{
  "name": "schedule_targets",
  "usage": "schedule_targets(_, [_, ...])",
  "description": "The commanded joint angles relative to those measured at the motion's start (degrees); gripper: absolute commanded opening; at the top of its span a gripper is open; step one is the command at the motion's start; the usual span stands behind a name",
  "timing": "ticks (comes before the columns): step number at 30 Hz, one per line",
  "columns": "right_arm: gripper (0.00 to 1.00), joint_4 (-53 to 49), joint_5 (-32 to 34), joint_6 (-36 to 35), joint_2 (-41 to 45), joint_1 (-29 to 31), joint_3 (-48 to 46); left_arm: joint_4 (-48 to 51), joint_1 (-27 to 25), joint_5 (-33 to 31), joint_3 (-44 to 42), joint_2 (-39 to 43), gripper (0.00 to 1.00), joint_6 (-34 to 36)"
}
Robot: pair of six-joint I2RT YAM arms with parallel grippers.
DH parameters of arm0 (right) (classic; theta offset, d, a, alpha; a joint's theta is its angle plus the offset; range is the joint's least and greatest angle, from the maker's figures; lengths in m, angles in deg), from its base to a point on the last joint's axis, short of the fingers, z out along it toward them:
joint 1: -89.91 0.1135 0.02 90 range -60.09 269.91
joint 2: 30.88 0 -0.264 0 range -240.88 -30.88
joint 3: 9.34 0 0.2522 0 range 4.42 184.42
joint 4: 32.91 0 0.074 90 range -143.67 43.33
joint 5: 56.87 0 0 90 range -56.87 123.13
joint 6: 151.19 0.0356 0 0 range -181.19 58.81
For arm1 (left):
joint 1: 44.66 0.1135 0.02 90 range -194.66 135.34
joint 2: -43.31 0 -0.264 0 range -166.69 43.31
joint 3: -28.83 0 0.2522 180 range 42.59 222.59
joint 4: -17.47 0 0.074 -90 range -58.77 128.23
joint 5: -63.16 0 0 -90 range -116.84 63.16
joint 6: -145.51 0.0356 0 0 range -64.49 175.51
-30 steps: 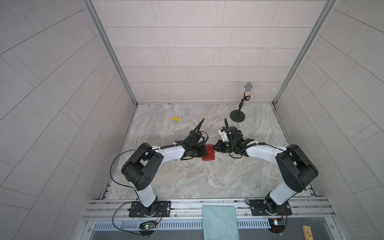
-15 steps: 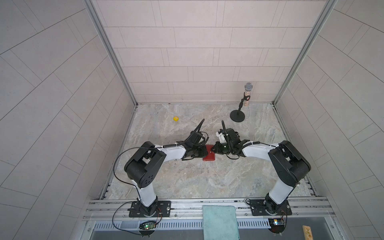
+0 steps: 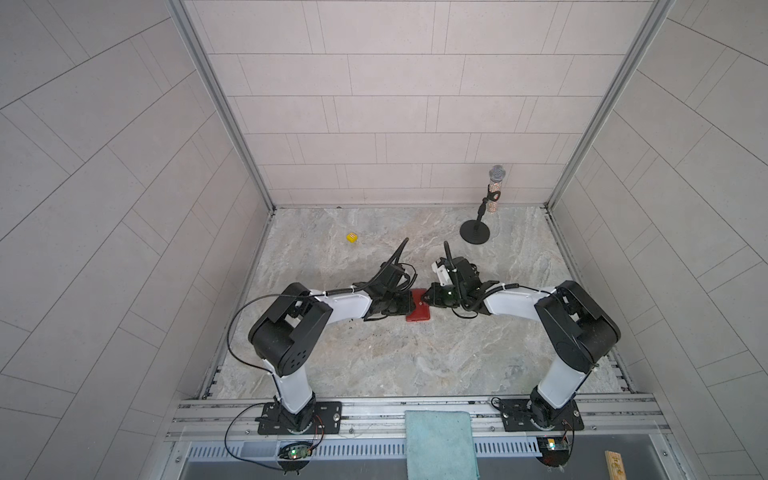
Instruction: Put the credit cards into the card holder
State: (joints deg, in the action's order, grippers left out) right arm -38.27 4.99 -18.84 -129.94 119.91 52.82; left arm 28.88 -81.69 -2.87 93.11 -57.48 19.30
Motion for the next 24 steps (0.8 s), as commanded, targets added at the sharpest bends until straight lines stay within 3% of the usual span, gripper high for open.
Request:
schedule_targets(1, [0.03, 1.0, -0.1, 0.8, -1.3, 0.4, -0.6, 0.7, -0.1, -1.2, -0.9, -1.1, 0.17, 0.3])
schedule_targets(4, [0.14, 1.2, -0.2, 0.9, -1.4, 0.4, -0.5, 0.8, -0.1, -1.1, -0.9, -1.1, 0.17, 0.4])
schedule_targets(11, [0.29, 1.3, -0.5, 1.0, -1.5, 0.4, -0.4, 0.9, -0.1, -1.0, -0.6, -1.0, 0.16, 0.4])
schedule_targets(17, [0.37, 2.1, -1.3, 1.4, -2.0, 0.5, -0.4, 1.1, -0.1, -0.7, -0.3, -1.2, 0.16, 0.5])
schedule_targets(24, [0.38, 3.7, -2.2, 2.6, -2.0, 0.4, -0.7, 1.6, -0.1, -0.2, 0.2, -0.5, 0.16, 0.6])
